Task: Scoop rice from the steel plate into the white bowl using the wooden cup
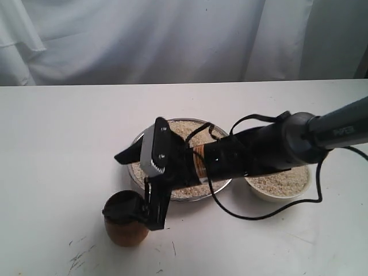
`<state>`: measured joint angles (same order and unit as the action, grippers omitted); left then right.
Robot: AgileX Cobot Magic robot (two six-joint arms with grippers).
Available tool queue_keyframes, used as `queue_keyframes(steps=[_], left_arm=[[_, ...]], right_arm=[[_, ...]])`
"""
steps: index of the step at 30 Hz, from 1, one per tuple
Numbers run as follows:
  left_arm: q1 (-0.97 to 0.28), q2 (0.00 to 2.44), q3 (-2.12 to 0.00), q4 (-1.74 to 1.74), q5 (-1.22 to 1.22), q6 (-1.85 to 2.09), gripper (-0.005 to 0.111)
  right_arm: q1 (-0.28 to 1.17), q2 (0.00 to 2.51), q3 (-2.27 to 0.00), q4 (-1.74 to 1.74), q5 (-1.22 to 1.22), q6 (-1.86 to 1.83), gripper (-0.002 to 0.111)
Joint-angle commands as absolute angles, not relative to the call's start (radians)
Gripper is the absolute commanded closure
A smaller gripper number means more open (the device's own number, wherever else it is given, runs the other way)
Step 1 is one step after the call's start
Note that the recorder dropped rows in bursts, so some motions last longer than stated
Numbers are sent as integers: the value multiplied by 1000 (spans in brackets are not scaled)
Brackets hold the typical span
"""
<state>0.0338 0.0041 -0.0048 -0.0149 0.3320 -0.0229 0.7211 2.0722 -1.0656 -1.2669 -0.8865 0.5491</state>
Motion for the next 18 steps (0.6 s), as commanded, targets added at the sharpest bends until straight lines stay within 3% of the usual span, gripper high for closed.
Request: queue_keyframes(steps=[1, 8, 18], left_arm=[[36, 0, 0, -16, 319, -24, 107], [36, 0, 0, -16, 319, -24, 107], [36, 0, 0, -16, 319, -24, 107]], right_arm=[[674, 1961, -1069, -1270, -914, 557, 18], [590, 1848, -1069, -1255, -883, 757, 28], [469, 1782, -1069, -1284, -924, 1166, 75]])
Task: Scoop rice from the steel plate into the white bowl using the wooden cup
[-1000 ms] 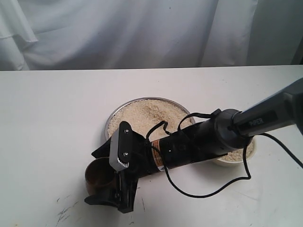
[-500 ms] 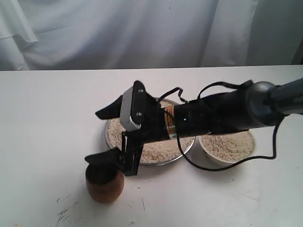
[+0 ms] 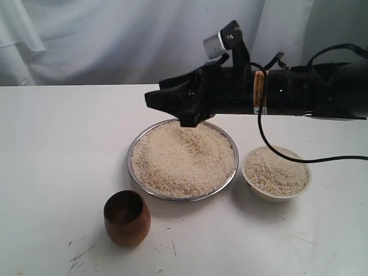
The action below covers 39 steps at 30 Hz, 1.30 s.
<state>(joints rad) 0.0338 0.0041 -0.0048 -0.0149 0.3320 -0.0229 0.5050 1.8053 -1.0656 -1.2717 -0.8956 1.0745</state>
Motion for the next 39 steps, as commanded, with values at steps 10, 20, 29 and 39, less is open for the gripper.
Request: queue_keyframes(steps=[10, 20, 29, 39], left_arm=[[36, 0, 0, -16, 319, -24, 107], [36, 0, 0, -16, 319, -24, 107], [36, 0, 0, -16, 319, -24, 107], [36, 0, 0, -16, 319, -24, 107]], right_arm=[[403, 1666, -1064, -1293, -887, 1250, 108], [388, 1481, -1064, -1340, -609, 1325, 108], [388, 1379, -1064, -1343, -289, 1448, 108], [388, 1362, -1064, -1343, -32, 1440, 108]])
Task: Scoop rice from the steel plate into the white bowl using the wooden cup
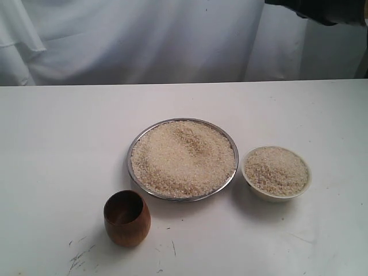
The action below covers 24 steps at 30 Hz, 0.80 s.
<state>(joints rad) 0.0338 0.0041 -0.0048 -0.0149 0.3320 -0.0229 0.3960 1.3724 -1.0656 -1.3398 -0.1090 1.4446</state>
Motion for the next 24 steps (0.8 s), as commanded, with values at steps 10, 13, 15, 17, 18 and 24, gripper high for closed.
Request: queue_keyframes(steps=[10, 13, 15, 17, 18, 24], left_arm=[[36, 0, 0, -16, 319, -24, 107], [36, 0, 0, -16, 319, -24, 107], [36, 0, 0, -16, 319, -24, 107], [36, 0, 0, -16, 319, -24, 107], [36, 0, 0, -16, 319, -24, 107], [36, 0, 0, -16, 319, -24, 107]], right_arm=[[388, 1189, -900, -1343, 279, 1409, 108], [388, 1018, -765, -1343, 319, 1409, 108], [388, 900, -673, -1343, 328, 1409, 108], [388, 811, -597, -1343, 328, 1409, 108], [388, 766, -554, -1340, 346, 1416, 108], [388, 658, -455, -1339, 367, 1450, 108]])
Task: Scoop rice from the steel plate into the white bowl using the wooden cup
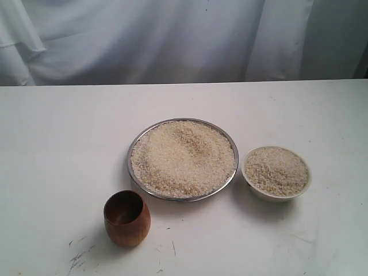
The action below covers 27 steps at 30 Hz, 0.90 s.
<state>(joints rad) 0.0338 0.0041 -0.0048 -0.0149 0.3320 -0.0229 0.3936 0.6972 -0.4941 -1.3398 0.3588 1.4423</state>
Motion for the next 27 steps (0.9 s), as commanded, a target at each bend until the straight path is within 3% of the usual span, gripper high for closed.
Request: queue_keyframes(steps=[1, 8, 15, 19, 27], left_arm=[[36, 0, 0, -16, 319, -24, 107], [36, 0, 0, -16, 319, -24, 107], [36, 0, 0, -16, 319, -24, 107], [36, 0, 0, -16, 319, -24, 107], [36, 0, 0, -16, 319, -24, 107]], right_arm=[[388, 636, -433, -1339, 362, 1450, 108], [366, 466, -270, -1227, 364, 1442, 108], [190, 208, -30, -948, 241, 1185, 108], [144, 94, 0, -731, 201, 988, 108], [144, 68, 0, -739, 192, 945, 108]])
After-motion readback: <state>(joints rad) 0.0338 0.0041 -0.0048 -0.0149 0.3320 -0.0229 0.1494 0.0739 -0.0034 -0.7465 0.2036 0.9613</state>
